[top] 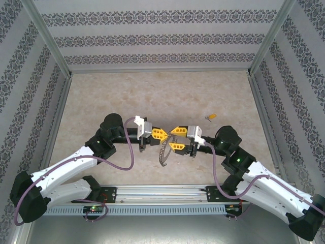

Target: Put the keys on the keyring

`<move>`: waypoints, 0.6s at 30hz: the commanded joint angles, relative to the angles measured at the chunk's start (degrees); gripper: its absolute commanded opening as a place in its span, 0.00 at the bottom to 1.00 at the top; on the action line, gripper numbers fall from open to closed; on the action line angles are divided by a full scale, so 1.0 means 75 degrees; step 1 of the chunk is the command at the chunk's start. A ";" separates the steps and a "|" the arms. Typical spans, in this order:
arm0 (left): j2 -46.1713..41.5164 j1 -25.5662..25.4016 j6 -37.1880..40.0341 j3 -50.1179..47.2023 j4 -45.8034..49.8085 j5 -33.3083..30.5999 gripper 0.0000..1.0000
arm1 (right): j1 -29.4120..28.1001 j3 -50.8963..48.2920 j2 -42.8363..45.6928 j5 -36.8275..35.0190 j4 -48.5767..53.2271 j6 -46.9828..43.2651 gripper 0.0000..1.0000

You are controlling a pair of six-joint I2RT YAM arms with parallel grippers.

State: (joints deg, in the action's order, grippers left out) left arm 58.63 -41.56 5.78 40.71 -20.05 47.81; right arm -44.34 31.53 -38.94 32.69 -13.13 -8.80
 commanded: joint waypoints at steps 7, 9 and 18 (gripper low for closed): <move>-0.0149 -0.0002 0.0402 -0.0020 0.0718 -0.1646 0.00 | 0.0672 0.0814 0.0633 -0.2377 0.2165 0.0319 0.64; -0.0104 -0.0005 0.0366 -0.0054 0.0672 -0.1828 0.00 | 0.1143 0.1052 0.0519 -0.2904 0.2685 0.0599 0.67; -0.0177 -0.0007 -0.0049 -0.0512 0.0208 -0.2122 0.00 | 0.4542 0.2710 -0.1918 -0.3027 0.5495 0.1144 0.78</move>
State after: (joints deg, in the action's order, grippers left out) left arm 58.17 -41.56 6.79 37.98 -14.98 33.08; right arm -13.34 50.35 -49.89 11.77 18.61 -1.34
